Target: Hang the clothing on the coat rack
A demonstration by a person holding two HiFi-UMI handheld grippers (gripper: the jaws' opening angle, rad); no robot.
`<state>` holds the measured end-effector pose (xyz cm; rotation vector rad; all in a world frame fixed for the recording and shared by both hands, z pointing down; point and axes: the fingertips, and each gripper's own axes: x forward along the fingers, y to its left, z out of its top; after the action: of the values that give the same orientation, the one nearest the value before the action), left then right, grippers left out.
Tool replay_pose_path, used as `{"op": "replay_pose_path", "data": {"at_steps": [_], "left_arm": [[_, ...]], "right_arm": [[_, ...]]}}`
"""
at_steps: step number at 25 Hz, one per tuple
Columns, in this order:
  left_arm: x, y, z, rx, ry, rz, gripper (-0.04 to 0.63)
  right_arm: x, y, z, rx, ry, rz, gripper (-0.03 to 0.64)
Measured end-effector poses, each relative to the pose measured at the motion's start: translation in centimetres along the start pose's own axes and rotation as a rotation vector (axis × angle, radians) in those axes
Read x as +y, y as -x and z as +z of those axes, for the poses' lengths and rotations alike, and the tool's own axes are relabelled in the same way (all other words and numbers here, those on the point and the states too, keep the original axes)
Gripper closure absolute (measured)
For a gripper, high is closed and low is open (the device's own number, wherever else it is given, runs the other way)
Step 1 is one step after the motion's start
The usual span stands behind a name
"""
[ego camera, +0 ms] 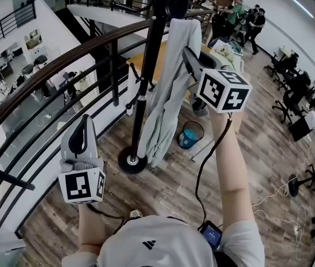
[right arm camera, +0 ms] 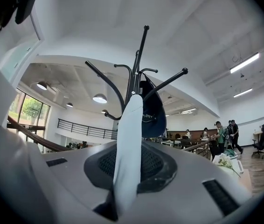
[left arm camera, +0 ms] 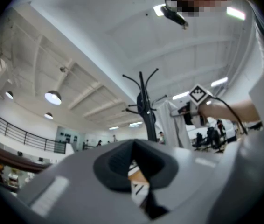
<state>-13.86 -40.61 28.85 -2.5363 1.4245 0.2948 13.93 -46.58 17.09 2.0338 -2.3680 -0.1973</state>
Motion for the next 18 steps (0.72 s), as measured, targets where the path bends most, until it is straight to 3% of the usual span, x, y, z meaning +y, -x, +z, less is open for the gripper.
{"op": "replay_pose_path", "data": {"at_steps": [11, 15, 18], "left_arm": [[-1.5, 1.1, 0.8, 0.006, -0.017, 0.011, 0.588], [-2.2, 1.7, 0.9, 0.002, -0.014, 0.023, 0.588], [-3.0, 1.9, 1.4, 0.001, -0.019, 0.028, 0.588]], "right_arm": [[0.8, 3.5, -0.1, -0.062, -0.009, 0.029, 0.538], [0.9, 5.3, -0.6, -0.082, 0.011, 0.021, 0.612], [1.1, 6.5, -0.8, -0.097, 0.007, 0.031, 0.612]]}}
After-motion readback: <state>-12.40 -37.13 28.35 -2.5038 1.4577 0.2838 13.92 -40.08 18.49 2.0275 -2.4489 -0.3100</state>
